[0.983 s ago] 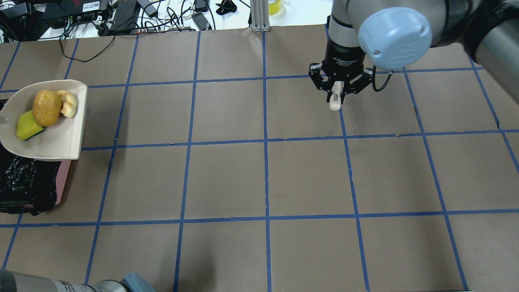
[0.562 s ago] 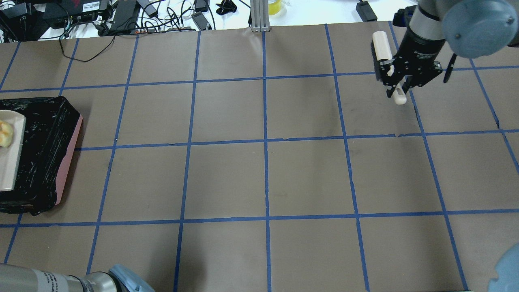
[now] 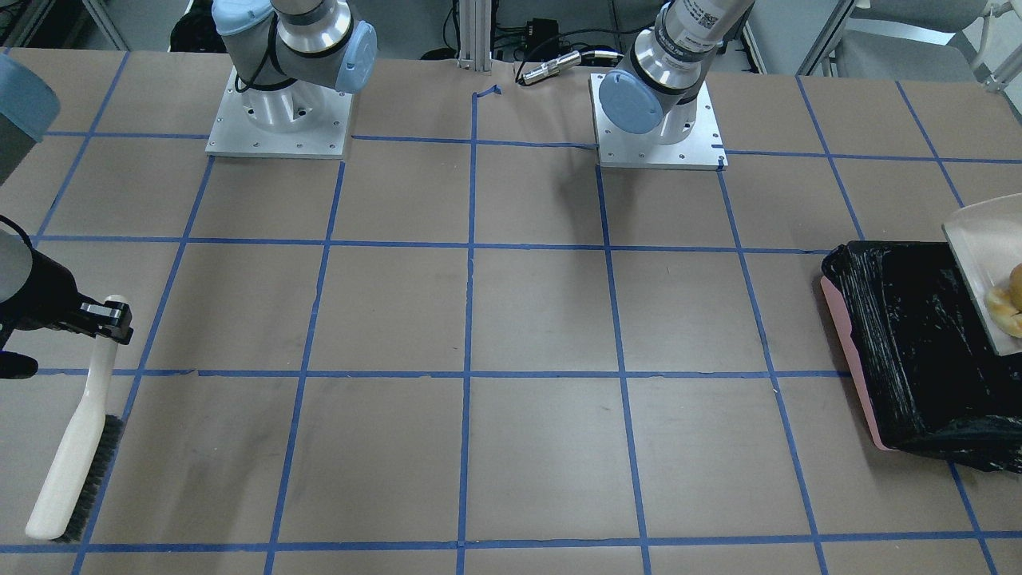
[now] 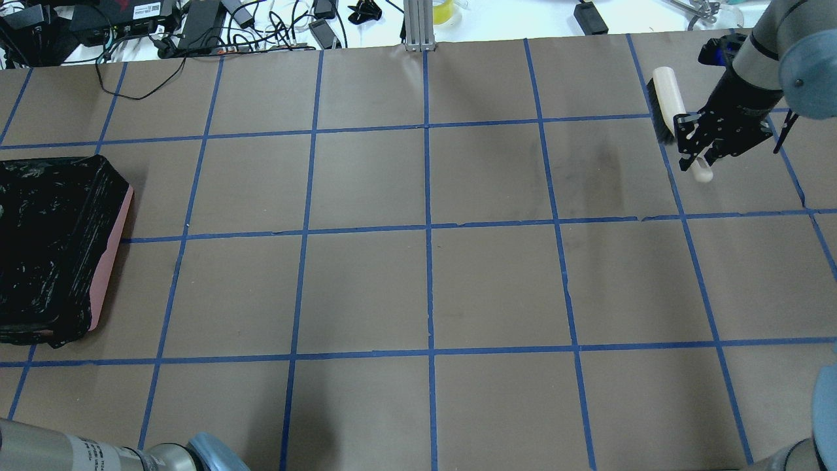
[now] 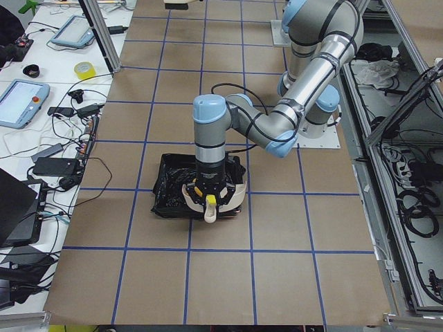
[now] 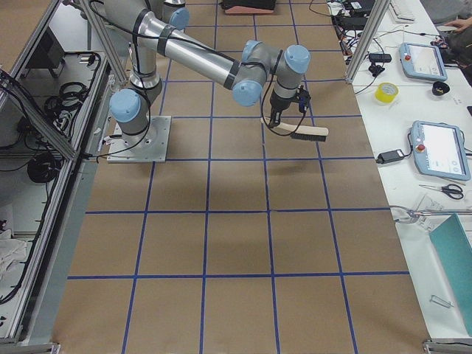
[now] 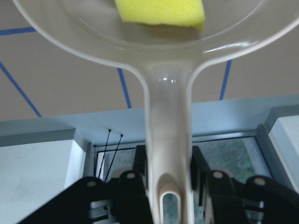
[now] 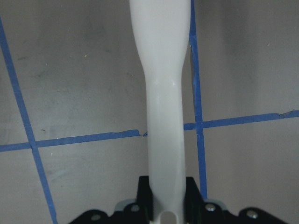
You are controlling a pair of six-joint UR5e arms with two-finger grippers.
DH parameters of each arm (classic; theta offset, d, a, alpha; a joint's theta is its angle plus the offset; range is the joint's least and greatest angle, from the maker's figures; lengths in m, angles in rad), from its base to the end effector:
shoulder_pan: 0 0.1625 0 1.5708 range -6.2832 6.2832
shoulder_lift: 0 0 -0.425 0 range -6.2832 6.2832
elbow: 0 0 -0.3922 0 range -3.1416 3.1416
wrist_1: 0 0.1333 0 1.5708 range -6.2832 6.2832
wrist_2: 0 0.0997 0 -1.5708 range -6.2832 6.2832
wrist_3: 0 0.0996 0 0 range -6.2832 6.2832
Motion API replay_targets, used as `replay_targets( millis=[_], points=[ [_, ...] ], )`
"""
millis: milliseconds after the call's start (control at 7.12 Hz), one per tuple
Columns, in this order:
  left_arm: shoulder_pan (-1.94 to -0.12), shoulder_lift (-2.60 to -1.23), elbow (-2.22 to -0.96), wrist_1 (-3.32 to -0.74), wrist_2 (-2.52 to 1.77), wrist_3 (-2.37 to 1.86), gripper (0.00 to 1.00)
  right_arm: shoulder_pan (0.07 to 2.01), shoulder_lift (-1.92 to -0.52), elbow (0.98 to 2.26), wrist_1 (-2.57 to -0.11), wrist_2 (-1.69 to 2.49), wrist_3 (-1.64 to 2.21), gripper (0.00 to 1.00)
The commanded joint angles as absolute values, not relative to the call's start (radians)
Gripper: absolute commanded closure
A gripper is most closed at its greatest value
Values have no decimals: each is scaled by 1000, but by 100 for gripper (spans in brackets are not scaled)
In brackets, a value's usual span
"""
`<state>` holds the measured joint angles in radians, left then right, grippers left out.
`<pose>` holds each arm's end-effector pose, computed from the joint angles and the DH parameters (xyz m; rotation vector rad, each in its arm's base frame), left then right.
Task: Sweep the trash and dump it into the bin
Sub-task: 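Tilt the dustpan with the left gripper to dump items into the black bin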
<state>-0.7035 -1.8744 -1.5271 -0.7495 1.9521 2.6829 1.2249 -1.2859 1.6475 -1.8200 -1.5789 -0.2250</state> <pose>0.4256 -0.4872 0.4421 1.9575 1.7119 0.6426 -0.0700 -0.5851 0.3215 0.1874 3.1074 0.1716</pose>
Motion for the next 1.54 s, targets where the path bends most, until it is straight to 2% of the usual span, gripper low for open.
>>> replay_targets(
  millis=[0,421,702,843,1124,1404],
  points=[
    [-779,-1894,-1574,-473,2002,2888,100,1212,-1276,1719,-1903,-1582,-247,100],
    [-960,-1867,-1632,-300,2162,2939,100,1210,-1257,1764,-1933,-1585,-252,100],
    [-979,-1879,-1602,-296,2151,2939,100,1210,-1253,1764,-1933,-1597,-253,100],
    [-980,-1890,-1547,-322,2031,2938,100,1210,-1253,1764,-1933,-1597,-253,100],
    [-980,-1891,-1439,-514,1782,2922,100,1210,-1252,1766,-1928,-1597,-282,90],
    [-980,-1882,-1419,-581,1593,2808,100,1210,-1250,1770,-1927,-1597,-284,85]
  ],
)
